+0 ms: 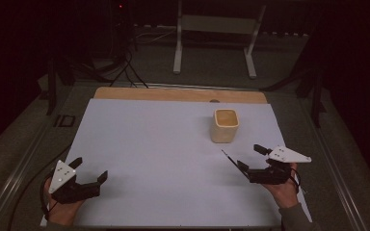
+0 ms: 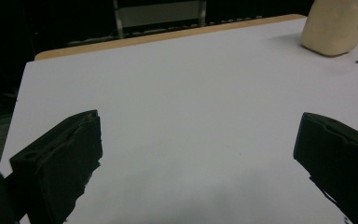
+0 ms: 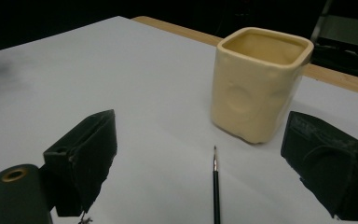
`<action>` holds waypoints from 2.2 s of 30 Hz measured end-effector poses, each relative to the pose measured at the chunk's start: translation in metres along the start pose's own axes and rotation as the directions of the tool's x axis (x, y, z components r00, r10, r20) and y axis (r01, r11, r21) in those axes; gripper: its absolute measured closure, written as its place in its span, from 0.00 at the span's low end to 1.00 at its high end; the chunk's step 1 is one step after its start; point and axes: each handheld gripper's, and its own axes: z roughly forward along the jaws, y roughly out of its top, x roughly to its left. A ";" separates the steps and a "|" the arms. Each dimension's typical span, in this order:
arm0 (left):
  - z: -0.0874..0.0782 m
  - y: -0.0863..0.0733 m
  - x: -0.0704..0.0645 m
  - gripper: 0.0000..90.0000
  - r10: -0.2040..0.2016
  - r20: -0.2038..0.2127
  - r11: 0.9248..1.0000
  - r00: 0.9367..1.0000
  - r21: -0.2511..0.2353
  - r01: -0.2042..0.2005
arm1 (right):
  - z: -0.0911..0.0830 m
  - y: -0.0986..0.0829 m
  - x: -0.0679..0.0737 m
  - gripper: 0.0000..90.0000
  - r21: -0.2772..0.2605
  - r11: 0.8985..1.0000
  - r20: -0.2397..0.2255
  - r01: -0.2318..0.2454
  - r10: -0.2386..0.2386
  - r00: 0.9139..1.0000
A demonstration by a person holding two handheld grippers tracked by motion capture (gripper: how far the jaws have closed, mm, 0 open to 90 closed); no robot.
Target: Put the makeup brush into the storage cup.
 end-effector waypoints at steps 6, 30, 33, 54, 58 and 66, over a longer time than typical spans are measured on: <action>0.000 0.000 0.000 0.02 0.000 -0.001 1.000 1.000 0.001 0.000 | 0.003 0.006 -0.001 0.11 0.003 1.000 0.000 0.012 -0.012 1.000; 0.000 0.000 0.000 0.02 0.001 0.000 1.000 1.000 0.001 -0.001 | 0.025 0.034 -0.013 0.11 0.038 0.999 -0.014 0.027 -0.026 1.000; 0.000 0.000 0.000 0.02 0.001 0.001 1.000 1.000 0.000 -0.001 | 0.028 0.037 -0.015 0.11 0.042 0.999 -0.011 0.027 -0.026 1.000; 0.000 0.000 0.000 0.02 0.001 0.001 1.000 1.000 -0.001 -0.001 | 0.048 0.055 -0.012 0.11 0.079 0.994 -0.033 0.073 -0.071 0.997; 0.000 0.000 0.000 0.02 0.002 0.001 1.000 1.000 -0.001 -0.002 | 0.048 0.056 -0.011 0.11 0.088 0.993 -0.038 0.076 -0.073 0.997; 0.000 0.000 0.000 0.02 0.003 0.002 1.000 1.000 0.000 -0.003 | 0.049 0.058 -0.012 0.11 0.128 0.988 -0.037 0.089 -0.084 0.996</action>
